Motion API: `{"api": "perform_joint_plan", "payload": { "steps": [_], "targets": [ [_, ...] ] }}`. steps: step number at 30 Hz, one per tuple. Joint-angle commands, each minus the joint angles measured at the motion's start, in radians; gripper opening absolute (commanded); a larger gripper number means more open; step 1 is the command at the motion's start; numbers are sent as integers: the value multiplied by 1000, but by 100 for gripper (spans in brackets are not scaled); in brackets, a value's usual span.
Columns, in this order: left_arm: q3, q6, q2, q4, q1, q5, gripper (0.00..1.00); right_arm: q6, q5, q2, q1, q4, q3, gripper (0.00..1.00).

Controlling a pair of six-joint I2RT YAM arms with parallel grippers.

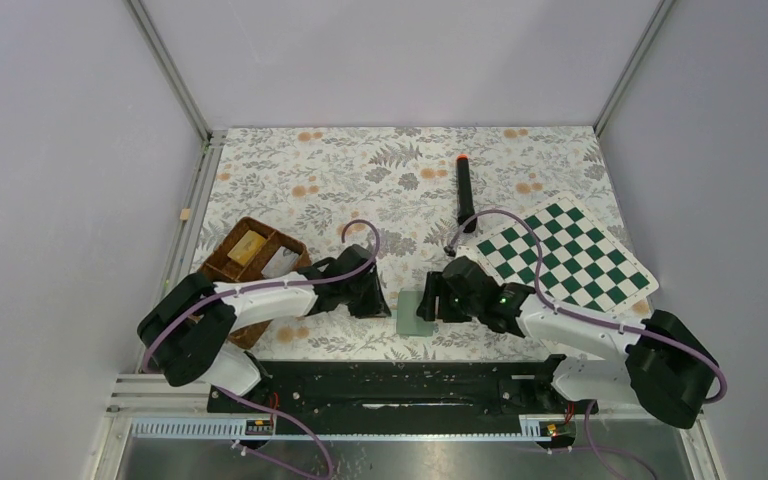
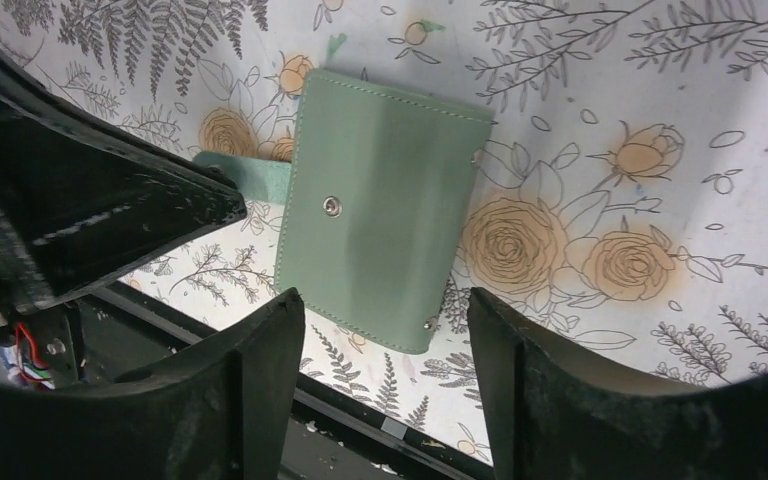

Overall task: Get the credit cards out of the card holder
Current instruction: Open the card holder at the center of the board.

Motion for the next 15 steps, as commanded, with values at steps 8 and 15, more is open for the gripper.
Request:
{"api": "perform_joint_plan", "payload": {
  "steps": [8, 15],
  "targets": [
    [-91, -23, 12, 63, 4, -59, 14, -75, 332, 151, 200, -159, 213, 66],
    [-136, -42, 7, 109, 21, -42, 14, -96, 481, 281, 323, -196, 315, 71]
  ]
}}
